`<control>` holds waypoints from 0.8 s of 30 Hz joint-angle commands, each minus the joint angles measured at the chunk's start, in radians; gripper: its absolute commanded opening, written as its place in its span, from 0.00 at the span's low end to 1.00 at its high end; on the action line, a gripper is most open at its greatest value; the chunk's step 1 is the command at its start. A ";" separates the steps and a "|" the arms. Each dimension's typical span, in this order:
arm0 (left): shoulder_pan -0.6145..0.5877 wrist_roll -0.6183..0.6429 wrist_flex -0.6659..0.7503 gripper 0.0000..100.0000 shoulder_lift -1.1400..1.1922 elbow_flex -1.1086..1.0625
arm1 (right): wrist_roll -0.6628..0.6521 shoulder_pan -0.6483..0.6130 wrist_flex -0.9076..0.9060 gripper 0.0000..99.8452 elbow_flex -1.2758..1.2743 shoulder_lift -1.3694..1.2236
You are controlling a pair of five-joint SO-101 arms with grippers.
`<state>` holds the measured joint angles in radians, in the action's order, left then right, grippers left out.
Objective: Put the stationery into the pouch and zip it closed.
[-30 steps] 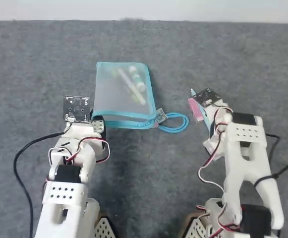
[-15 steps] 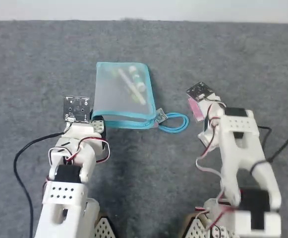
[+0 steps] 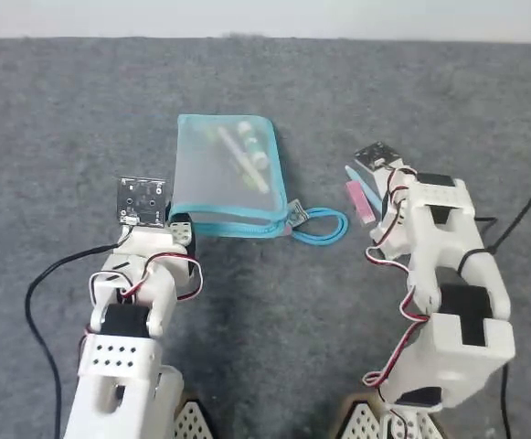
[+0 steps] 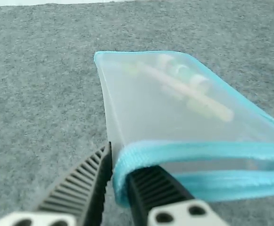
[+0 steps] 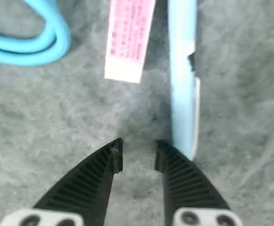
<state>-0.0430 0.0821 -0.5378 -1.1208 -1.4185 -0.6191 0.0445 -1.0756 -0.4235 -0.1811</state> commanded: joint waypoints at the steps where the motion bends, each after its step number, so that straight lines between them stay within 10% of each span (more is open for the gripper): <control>1: 0.002 -0.008 0.037 0.01 0.003 0.015 | -0.038 0.005 -0.054 0.18 0.061 0.081; 24: -0.005 -0.008 0.035 0.01 0.006 0.015 | -0.146 0.128 -0.104 0.09 0.404 -0.289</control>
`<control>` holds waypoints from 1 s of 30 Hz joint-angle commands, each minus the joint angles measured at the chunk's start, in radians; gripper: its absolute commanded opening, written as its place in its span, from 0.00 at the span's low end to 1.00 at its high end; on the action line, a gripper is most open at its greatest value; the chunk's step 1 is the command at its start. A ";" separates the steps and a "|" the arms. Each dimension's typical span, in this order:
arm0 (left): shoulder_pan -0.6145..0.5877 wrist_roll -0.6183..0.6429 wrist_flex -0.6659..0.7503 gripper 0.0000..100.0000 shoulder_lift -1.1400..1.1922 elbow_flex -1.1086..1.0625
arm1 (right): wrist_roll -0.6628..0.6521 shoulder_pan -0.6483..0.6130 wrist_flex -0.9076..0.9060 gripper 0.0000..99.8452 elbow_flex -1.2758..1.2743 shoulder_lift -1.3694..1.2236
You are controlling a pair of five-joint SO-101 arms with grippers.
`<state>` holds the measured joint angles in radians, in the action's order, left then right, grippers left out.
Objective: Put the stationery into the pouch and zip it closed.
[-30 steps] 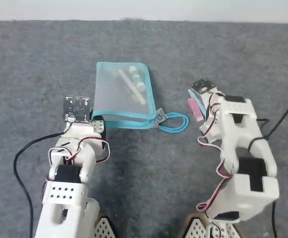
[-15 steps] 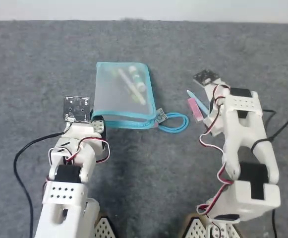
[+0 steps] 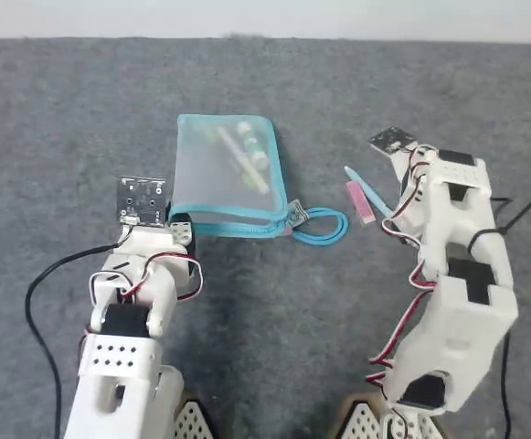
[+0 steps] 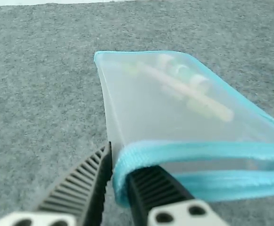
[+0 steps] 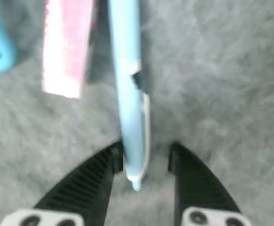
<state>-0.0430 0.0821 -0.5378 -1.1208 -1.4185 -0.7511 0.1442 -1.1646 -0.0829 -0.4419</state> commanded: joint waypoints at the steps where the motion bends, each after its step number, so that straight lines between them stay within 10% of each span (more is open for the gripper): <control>1: -0.005 -0.008 0.035 0.01 0.006 0.015 | -0.014 0.028 -0.025 0.04 0.069 -0.033; 17: 0.002 -0.008 0.040 0.01 0.006 0.004 | 0.149 -0.008 -0.282 0.01 -0.015 0.386; 30: 0.002 -0.008 0.040 0.01 0.006 0.004 | 0.247 -0.352 -0.437 0.01 -0.402 1.152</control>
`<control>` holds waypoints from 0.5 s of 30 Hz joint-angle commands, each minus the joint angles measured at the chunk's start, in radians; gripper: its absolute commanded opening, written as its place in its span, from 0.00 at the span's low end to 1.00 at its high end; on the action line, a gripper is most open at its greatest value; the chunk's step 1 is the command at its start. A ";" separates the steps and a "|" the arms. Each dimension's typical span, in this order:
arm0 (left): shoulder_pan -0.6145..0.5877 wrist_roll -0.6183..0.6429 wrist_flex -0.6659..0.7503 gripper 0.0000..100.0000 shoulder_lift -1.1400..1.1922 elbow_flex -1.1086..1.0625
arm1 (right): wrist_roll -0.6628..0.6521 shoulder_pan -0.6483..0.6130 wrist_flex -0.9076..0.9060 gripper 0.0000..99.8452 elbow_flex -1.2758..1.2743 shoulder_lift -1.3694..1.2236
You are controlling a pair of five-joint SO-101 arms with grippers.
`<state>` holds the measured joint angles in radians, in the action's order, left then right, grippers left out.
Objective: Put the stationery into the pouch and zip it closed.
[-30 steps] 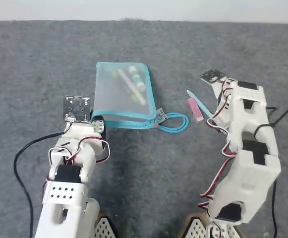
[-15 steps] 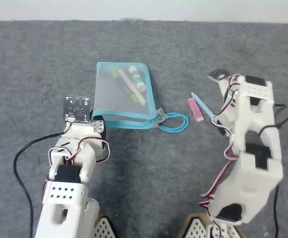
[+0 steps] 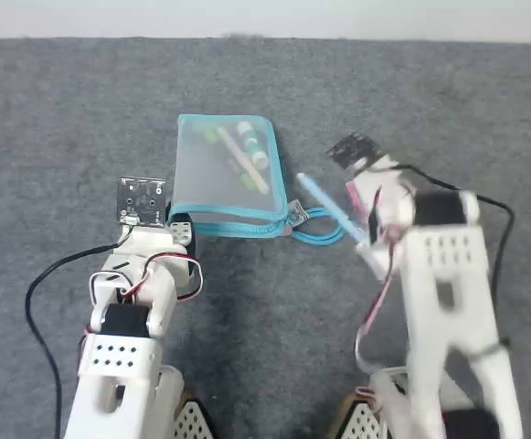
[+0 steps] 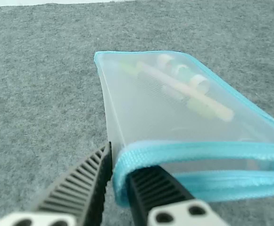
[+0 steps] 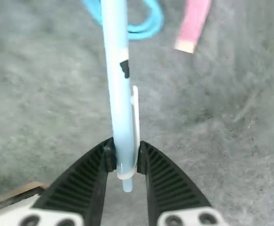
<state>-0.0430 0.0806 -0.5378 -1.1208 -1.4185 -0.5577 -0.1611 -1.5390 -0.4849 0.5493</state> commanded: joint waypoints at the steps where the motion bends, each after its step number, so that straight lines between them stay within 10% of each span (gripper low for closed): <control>1: 0.002 -0.006 0.040 0.01 0.006 0.004 | 0.072 -0.056 -0.074 0.01 0.000 0.196; 15: 0.002 -0.006 0.040 0.01 0.006 0.004 | 0.028 -0.331 -0.191 0.01 -0.026 0.409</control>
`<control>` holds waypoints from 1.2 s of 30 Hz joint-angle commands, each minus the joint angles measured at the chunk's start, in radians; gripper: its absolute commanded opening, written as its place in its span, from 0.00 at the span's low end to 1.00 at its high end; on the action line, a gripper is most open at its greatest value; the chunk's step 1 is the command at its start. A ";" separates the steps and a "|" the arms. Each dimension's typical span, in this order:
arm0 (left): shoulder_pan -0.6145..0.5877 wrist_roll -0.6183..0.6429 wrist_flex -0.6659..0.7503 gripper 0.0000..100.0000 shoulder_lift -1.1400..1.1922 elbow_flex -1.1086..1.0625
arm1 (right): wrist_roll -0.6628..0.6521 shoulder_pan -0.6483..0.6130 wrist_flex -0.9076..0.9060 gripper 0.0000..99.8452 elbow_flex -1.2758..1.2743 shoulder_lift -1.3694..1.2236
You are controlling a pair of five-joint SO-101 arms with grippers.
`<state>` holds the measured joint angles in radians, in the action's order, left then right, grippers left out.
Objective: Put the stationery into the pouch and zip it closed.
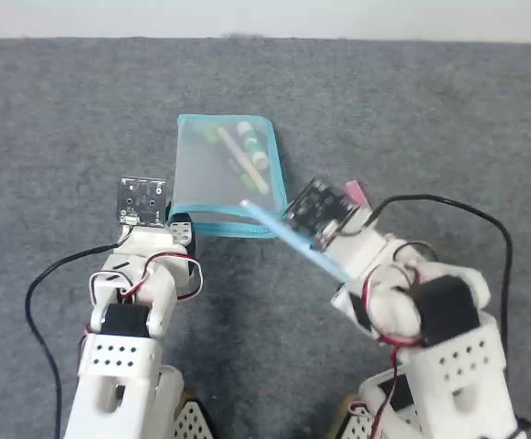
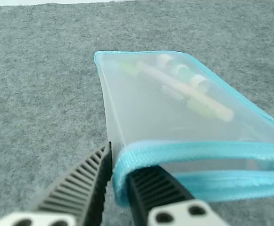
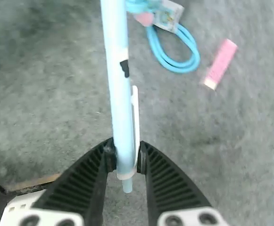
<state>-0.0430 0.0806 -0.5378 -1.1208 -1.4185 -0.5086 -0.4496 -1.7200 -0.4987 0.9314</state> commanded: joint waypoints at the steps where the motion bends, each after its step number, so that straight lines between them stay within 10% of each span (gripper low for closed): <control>1: 0.002 -0.006 0.040 0.01 0.006 0.004 | -0.023 -0.053 -0.005 0.01 -0.028 0.025; 16: 0.094 -0.006 0.037 0.01 0.006 0.008 | 0.164 -0.062 0.237 0.01 -0.002 -0.461; 36: 0.164 -0.008 0.040 0.01 0.005 0.007 | 0.341 -0.070 -0.073 0.01 0.948 -1.141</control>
<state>0.0936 0.0806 -0.5378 -1.1208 -1.4185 -0.2048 -0.5002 -1.7369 0.2670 -0.1903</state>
